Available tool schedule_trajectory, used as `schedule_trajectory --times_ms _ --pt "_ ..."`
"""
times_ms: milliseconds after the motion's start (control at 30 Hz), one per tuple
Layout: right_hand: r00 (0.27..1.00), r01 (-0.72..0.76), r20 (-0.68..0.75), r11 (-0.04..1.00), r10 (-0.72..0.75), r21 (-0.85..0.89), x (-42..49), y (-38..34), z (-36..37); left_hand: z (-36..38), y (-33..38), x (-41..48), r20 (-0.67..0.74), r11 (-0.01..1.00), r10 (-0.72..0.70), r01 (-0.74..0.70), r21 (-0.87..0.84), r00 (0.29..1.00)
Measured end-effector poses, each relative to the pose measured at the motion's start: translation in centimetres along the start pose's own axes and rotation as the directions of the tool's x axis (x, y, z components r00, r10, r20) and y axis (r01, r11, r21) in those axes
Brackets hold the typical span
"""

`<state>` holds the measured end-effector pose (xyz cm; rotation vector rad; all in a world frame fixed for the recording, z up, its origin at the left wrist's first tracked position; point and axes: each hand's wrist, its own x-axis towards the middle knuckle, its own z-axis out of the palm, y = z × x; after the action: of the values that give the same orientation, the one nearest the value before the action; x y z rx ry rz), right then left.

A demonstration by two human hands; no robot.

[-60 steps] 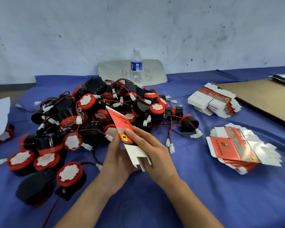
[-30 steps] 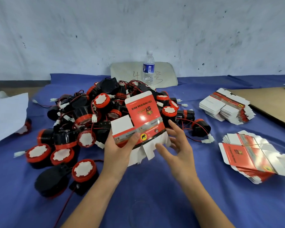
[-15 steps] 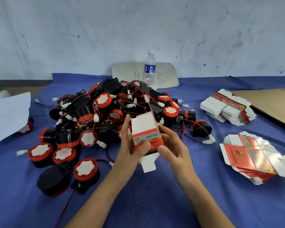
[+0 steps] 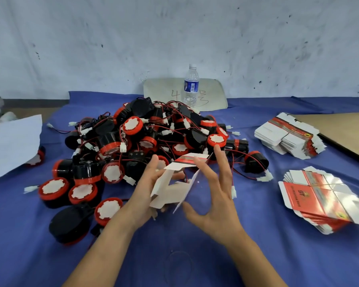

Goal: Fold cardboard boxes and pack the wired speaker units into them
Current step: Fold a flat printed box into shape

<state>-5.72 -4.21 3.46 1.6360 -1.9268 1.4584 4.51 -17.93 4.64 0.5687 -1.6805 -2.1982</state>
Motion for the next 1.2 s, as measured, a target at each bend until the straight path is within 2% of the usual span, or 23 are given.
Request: schedule_trajectory --times_ms 67,167,233,300,367,433,533,600,700,833,1033,1133,1200 --pt "0.998 -0.027 -0.054 0.996 0.032 0.082 0.0 0.0 -0.2 -0.5 0.3 0.0 0.039 0.994 -0.041 0.045 -0.102 0.998" --pt "0.97 -0.193 -0.094 0.947 0.223 0.258 -0.1 0.0 -0.6 -0.4 0.9 -0.3 0.061 0.986 -0.004 0.014 -0.168 0.998" --pt "0.951 -0.253 -0.092 0.917 0.294 0.309 -0.1 0.0 -0.6 0.0 1.0 -0.7 0.032 0.98 0.088 -0.081 -0.182 0.996" --pt "0.953 -0.255 -0.06 0.895 0.296 0.366 -0.1 0.1 -0.7 0.8 1.0 -0.5 -0.033 0.964 0.205 -0.208 -0.165 0.978" --pt "0.958 -0.262 0.003 0.868 0.288 0.423 -0.1 0.0 -0.8 1.8 1.0 0.2 -0.138 0.956 0.246 -0.264 -0.128 0.959" --pt "0.955 -0.281 0.055 0.829 0.291 0.483 -0.1 -0.3 -0.7 2.3 0.7 0.3 -0.18 0.948 0.315 -0.319 0.005 0.932" --pt "0.959 -0.257 0.032 0.815 0.282 0.519 -0.1 -0.6 -0.7 2.8 -0.4 -0.3 -0.067 0.861 0.436 -0.395 0.32 0.897" --pt "0.955 -0.255 0.016 0.796 0.295 0.55 0.0 -0.6 -0.7 2.9 -1.0 -0.8 -0.067 0.848 0.426 -0.373 0.376 0.902" --pt "0.933 -0.285 -0.015 0.763 0.36 0.58 0.2 -0.5 -0.7 3.9 -1.5 -1.0 -0.037 0.899 0.408 -0.394 0.19 0.912" --pt "0.888 -0.336 -0.059 0.73 0.456 0.595 0.3 -0.3 -0.8 4.9 -2.0 -1.4 -0.075 0.908 0.414 -0.407 0.099 0.907" --pt "0.921 -0.214 -0.169 0.817 0.352 0.536 0.0 -0.4 -0.5 5.2 -2.1 -1.6 -0.105 0.888 0.457 -0.448 0.099 0.883" --pt "0.907 -0.174 -0.235 0.821 0.348 0.544 -0.2 -0.7 -0.6 5.5 -2.0 -1.7 -0.1 0.871 0.489 -0.48 0.102 0.866" --pt "0.905 -0.12 -0.318 0.885 0.284 0.449 -0.1 -1.0 -0.7 5.3 -2.0 -1.7 -0.117 0.885 0.466 -0.459 0.078 0.877"
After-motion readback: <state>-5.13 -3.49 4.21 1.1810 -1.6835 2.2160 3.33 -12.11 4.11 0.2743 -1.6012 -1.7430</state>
